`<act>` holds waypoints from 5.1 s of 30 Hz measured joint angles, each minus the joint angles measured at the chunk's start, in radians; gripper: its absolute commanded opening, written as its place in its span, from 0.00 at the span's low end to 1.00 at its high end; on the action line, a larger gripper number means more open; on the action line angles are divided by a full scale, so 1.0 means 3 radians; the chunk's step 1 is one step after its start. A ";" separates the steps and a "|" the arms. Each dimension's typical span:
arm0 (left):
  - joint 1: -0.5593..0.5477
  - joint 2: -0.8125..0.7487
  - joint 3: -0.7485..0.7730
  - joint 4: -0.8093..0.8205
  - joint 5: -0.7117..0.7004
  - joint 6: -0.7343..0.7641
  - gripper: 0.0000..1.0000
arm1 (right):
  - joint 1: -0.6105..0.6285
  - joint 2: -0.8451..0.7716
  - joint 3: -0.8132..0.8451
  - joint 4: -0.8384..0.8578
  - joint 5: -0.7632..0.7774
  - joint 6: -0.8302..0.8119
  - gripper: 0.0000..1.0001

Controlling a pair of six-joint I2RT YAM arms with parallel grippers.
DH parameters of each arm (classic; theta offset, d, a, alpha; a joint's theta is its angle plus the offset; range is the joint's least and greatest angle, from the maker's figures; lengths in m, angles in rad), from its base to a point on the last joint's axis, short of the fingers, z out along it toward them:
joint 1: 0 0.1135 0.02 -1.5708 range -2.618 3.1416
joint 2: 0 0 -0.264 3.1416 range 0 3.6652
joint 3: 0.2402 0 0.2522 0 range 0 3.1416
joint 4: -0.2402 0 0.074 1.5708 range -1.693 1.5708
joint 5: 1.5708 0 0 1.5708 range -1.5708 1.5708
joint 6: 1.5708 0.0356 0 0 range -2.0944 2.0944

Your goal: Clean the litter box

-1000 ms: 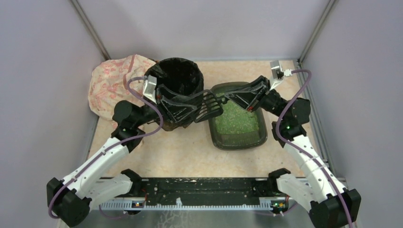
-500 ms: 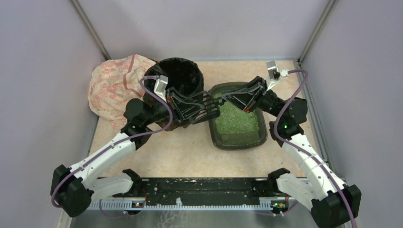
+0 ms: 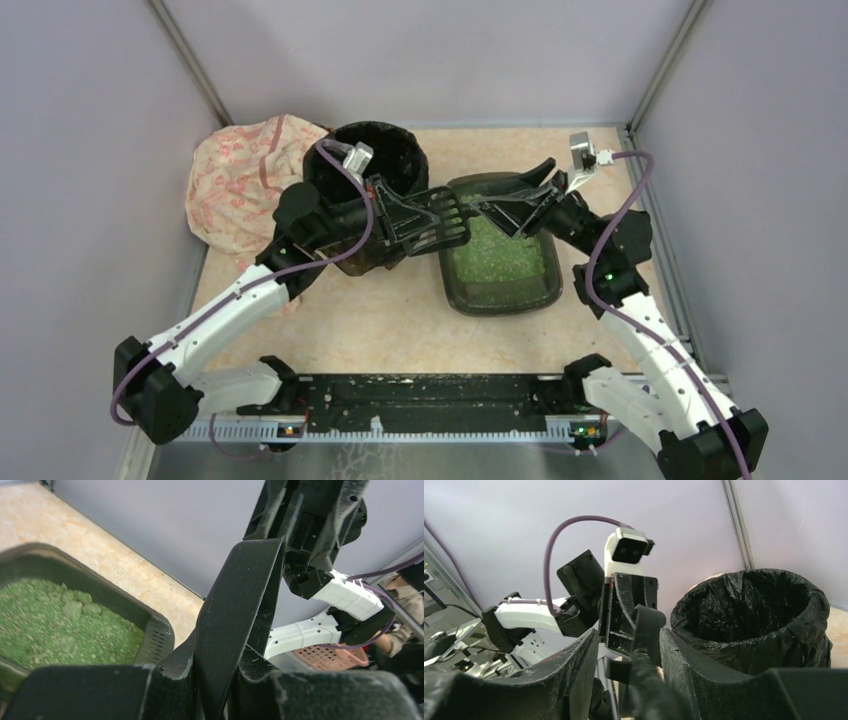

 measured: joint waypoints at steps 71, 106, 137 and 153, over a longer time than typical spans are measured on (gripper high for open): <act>0.0281 0.0125 -0.0079 0.0159 0.0294 -0.0305 0.00 | -0.0258 0.0179 -0.0216 0.0426 -0.0292 0.0295 0.17; 0.0280 -0.0938 -0.0626 -0.1059 -0.0324 0.0534 0.94 | -0.0575 0.0454 0.0340 -0.0371 -0.0046 0.0066 0.00; 0.0280 0.0083 0.1180 -0.2101 -0.1202 0.1476 0.93 | -0.0738 0.1367 0.1099 -0.3365 0.2214 -0.1541 0.00; 0.0779 0.0151 0.0342 -0.1600 -0.1570 0.1517 0.90 | -0.0752 0.1825 0.0810 -0.3072 0.1675 -0.1734 0.00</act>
